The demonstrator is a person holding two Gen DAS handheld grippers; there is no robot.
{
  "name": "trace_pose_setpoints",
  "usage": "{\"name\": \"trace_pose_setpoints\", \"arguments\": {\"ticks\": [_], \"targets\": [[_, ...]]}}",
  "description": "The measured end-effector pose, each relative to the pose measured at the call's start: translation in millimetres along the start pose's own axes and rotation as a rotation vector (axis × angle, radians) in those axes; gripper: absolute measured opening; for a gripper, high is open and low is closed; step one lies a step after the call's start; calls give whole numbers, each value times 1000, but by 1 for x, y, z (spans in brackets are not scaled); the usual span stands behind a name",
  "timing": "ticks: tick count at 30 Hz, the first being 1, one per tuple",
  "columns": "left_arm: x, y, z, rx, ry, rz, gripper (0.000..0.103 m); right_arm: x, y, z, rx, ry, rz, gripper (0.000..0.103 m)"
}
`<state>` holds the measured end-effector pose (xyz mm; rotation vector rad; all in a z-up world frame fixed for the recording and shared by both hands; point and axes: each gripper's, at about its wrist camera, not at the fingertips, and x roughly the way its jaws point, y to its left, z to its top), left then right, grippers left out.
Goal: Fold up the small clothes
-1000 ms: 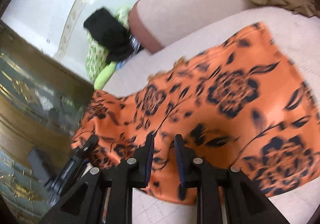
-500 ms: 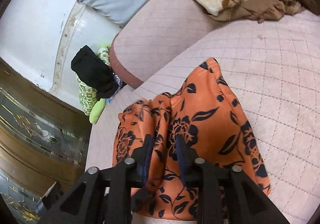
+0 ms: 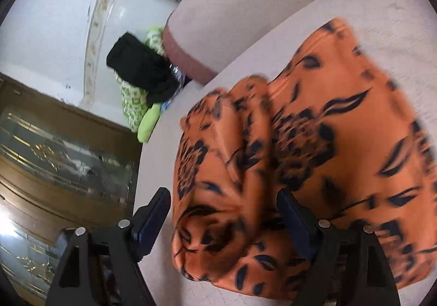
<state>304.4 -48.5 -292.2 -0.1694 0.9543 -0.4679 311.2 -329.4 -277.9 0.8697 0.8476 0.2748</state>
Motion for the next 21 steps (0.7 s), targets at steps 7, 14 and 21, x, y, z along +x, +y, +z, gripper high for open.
{"name": "trace_pose_setpoints", "arguments": {"ticks": [7,14,21], "targets": [[13,-28,-7,60,32,26,87,-1,41,-18,-237,-107,-190,27],[13,-51,-5,73,-17,-68,87,-95,58,-14,-361,-319,-251,20],[47,-96,-32,244,103,-23,87,-95,-55,-1,-69,-75,-421,27]]}}
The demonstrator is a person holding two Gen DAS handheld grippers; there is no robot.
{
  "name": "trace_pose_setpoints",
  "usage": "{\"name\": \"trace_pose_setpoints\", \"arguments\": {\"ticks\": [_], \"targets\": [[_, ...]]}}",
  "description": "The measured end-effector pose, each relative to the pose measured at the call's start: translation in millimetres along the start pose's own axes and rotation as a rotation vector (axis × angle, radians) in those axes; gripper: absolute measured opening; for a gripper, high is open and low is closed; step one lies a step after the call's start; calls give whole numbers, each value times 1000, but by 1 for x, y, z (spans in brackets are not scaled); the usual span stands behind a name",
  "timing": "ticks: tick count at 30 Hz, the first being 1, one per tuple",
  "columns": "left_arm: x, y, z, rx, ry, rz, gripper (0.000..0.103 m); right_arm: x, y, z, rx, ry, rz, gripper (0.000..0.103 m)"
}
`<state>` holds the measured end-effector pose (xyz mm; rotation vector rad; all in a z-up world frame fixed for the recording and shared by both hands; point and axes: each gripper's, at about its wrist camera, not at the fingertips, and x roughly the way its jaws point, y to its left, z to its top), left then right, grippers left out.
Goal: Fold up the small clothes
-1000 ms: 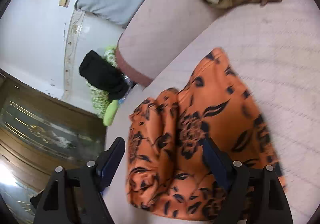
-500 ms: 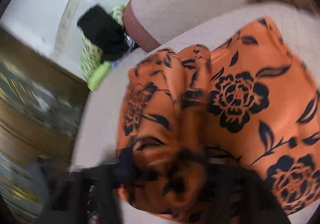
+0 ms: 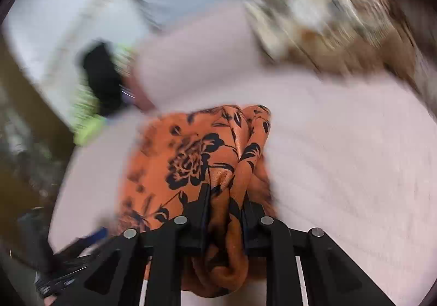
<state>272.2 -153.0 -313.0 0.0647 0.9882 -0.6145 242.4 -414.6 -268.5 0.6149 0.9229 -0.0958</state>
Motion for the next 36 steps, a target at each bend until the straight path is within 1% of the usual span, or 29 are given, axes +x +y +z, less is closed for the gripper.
{"name": "trace_pose_setpoints", "arguments": {"ticks": [1,2,3,4,5,6,7,8,9,10,11,12,14,16,18,19,20,21,24,25,27,28,29,30,31,32,34,35,36], "targets": [[-1,-3,-1,13,-2,12,87,4,-6,1,18,32,16,31],[-2,-5,0,23,-7,20,87,2,-10,4,30,32,13,41],[-5,-3,0,20,-8,18,87,-6,-11,8,39,6,1,58],[-6,-2,2,11,-8,15,87,-17,-12,13,49,-41,-2,61],[-8,1,2,-1,-9,8,87,-33,-13,18,65,-122,14,61],[-8,3,3,-10,-6,1,87,-40,-14,23,75,-166,26,61],[-8,4,3,-13,-1,-2,87,-50,-14,29,85,-235,49,61],[-7,5,4,-10,1,-3,87,-53,-12,34,80,-263,67,61],[-7,4,4,-2,0,-1,87,-51,-7,44,59,-254,83,60],[-5,2,5,4,-1,3,87,-48,1,48,32,-232,91,57],[-4,1,6,8,0,5,87,-41,12,55,5,-217,89,44],[0,-3,8,13,2,7,87,-36,20,61,-15,-206,88,35],[4,-4,8,21,13,13,87,-14,37,74,-49,-150,80,33],[9,-4,6,25,28,16,87,15,44,85,-43,-113,40,32],[15,-4,4,32,48,23,88,54,40,96,-5,-20,-2,32],[18,-4,3,38,58,27,89,80,35,99,31,40,-52,30],[21,-4,1,42,64,24,89,106,25,100,65,86,-86,31],[23,-5,1,44,69,27,89,111,23,102,60,76,-78,31],[18,-5,5,46,76,24,89,94,23,104,81,65,-53,31],[15,-4,7,49,71,18,89,83,24,101,62,48,-39,31],[1,-3,13,53,28,11,89,56,22,93,46,10,-21,32],[-8,-2,16,46,-5,6,89,40,21,87,52,-5,7,34],[-20,0,19,32,-41,-10,89,20,20,77,54,-20,53,34],[-27,1,21,25,-57,-22,89,10,21,75,50,-28,77,34],[-32,1,22,22,-66,-29,89,-7,23,63,39,-39,109,34],[-34,0,22,27,-67,-28,89,-18,26,53,25,-36,123,34],[-32,-6,18,61,-55,3,89,-26,34,39,2,-16,116,34],[-28,-9,15,80,-38,29,89,-27,36,24,-19,11,104,34],[-19,-12,10,104,1,66,89,-25,35,14,-32,39,84,34]]}}
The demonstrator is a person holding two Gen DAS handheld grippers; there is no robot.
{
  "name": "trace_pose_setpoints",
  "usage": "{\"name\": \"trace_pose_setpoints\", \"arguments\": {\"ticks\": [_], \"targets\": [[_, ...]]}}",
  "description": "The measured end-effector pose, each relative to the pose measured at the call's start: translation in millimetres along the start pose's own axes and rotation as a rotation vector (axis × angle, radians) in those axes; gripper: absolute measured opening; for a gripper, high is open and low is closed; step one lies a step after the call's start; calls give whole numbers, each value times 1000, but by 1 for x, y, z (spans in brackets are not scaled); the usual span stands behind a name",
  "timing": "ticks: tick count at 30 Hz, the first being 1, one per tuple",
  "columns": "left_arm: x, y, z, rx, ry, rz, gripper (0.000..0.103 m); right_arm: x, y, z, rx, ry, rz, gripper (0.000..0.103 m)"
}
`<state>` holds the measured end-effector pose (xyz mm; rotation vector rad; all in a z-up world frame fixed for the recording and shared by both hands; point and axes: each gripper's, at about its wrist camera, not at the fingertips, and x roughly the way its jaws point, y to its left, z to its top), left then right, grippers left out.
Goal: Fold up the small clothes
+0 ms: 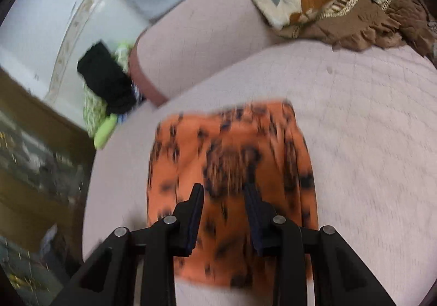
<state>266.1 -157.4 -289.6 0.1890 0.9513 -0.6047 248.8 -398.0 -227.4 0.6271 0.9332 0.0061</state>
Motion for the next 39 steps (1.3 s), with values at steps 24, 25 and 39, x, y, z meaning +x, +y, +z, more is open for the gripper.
{"name": "trace_pose_setpoints", "arguments": {"ticks": [24,25,39], "targets": [[33,11,-3,-23,90,-38,91,192,100,111,-81,143,-84,33],[31,15,-3,-30,92,-46,91,185,99,111,-63,148,-65,33],[30,3,-11,-26,108,24,92,43,-7,-16,2,70,-39,31]]}}
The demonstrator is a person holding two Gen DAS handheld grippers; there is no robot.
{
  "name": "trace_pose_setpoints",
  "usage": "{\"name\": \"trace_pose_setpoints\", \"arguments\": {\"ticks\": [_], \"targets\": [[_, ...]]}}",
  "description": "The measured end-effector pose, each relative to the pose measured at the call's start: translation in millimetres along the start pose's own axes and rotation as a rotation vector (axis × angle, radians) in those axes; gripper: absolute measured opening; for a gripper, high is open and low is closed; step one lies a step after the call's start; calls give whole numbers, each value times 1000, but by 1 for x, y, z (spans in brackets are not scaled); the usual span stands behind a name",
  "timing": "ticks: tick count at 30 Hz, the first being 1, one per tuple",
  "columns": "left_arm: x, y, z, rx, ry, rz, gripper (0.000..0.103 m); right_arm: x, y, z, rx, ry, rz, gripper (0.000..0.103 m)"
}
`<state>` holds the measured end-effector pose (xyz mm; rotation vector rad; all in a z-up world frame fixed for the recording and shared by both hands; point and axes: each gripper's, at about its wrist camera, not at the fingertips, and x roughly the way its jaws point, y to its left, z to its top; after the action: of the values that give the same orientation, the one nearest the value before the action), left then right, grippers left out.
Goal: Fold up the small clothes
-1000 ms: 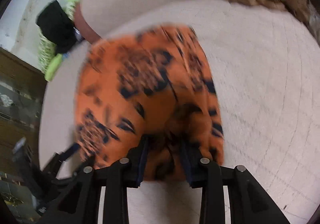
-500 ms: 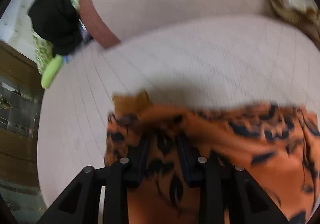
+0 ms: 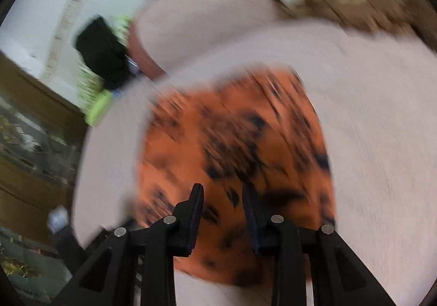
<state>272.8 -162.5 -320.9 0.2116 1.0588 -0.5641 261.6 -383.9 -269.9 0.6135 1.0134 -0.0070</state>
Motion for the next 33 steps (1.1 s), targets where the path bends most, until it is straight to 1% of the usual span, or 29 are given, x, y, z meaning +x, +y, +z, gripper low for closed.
{"name": "trace_pose_setpoints", "arguments": {"ticks": [1,2,3,4,5,6,7,8,9,10,11,14,15,18,27,33], "targets": [[-3,-1,2,7,-6,-9,92,-2,-4,-7,-3,-45,16,29],[-10,-2,5,23,-43,-13,92,-7,-4,-9,0,-55,21,28],[-17,-3,5,32,-86,-2,92,-13,-2,-6,12,-42,19,28],[-20,-3,9,37,-121,8,92,-22,0,-3,17,-53,31,28],[-24,-3,11,39,-152,13,92,-37,1,-1,7,-113,55,31],[-31,-4,13,37,-184,10,92,-54,1,-3,-12,-184,46,31],[-34,-5,16,32,-210,10,92,-64,4,-4,-40,-253,17,32],[-40,-5,18,21,-242,20,92,-73,6,-6,-62,-309,-4,40],[-40,-3,23,13,-260,29,92,-77,4,-8,-56,-339,-3,67],[-44,-3,25,4,-284,47,92,-76,3,-8,-44,-349,7,80],[-44,-1,29,-2,-297,60,92,-76,0,-10,-26,-360,18,84],[-46,2,34,-34,-320,111,92,-68,-2,-10,-31,-333,-12,84],[-53,6,32,-47,-320,121,92,-69,-3,-9,-32,-329,-13,84],[-52,9,35,-66,-315,133,92,-70,-4,-3,-34,-312,-7,84],[-54,6,29,-45,-312,143,92,-66,7,-8,-74,-309,-11,83],[-53,8,29,-53,-306,138,92,-61,14,-10,-100,-305,-19,83]]}}
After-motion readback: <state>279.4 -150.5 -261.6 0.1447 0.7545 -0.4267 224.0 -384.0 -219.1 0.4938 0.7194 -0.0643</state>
